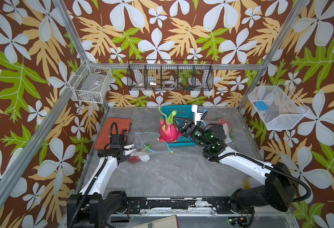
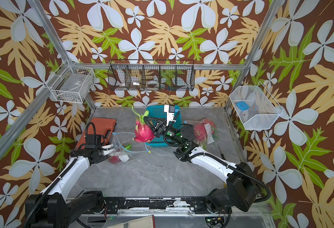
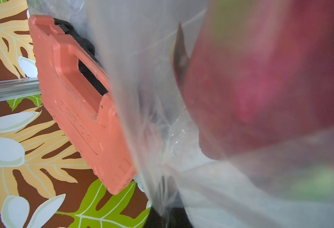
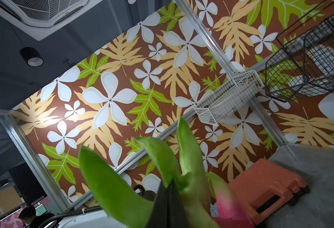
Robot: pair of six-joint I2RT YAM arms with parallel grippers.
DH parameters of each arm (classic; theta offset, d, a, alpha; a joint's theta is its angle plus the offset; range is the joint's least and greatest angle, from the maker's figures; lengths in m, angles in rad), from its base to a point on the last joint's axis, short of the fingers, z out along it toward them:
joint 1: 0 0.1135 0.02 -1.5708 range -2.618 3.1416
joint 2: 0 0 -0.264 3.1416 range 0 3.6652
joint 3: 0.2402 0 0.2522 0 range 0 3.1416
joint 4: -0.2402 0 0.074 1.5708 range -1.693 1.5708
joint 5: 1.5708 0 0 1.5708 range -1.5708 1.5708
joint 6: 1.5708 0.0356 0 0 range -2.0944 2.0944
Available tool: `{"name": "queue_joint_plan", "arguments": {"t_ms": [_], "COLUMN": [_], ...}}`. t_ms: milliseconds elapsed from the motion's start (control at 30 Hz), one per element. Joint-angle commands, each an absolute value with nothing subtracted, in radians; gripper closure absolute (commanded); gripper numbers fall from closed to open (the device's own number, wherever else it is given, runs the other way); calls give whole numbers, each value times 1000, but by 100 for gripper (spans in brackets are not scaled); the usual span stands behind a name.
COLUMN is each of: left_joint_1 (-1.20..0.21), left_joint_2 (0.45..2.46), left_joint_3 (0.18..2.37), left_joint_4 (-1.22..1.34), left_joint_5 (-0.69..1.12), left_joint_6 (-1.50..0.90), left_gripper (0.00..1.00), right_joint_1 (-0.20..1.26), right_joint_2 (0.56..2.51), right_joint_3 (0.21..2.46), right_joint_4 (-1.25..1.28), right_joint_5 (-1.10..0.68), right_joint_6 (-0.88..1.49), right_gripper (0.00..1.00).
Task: Open the zip-top bag and take out the dragon fruit
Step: Place the dragon fruit in the basket.
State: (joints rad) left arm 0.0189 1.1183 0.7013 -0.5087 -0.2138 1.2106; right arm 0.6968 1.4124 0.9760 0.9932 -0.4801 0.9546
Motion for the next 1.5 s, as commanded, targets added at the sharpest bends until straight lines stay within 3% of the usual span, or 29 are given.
{"name": "queue_joint_plan", "arguments": {"t_ms": [0,267,467,767,1200,1267,1467], "left_joint_1": [23,21,21,22,22,21,22], "left_joint_2": [1109,1073,1022,1004,973,970,973], "left_joint_3": [709,740,753,749,734,730,732], "left_joint_4": [-498,-546,-588,-615,-648,-649,-653], "left_joint_5": [-215,-138,-60,-32,6,9,23], "left_joint_6": [1212,1174,1160,1134,1103,1105,1099], "left_gripper": [100,100,100,100,100,100,100], "right_joint_1": [689,567,546,517,516,515,516], "right_joint_2": [1387,1397,1513,1775,2169,2171,2085], "right_joint_3": [1013,1048,1114,1219,1608,1594,1504], "right_joint_4": [921,624,428,516,493,490,406], "right_joint_5": [-457,-354,-252,-214,-193,-172,-29], "right_joint_6": [874,719,531,511,519,506,404], "right_gripper": [100,100,100,100,100,93,51]}}
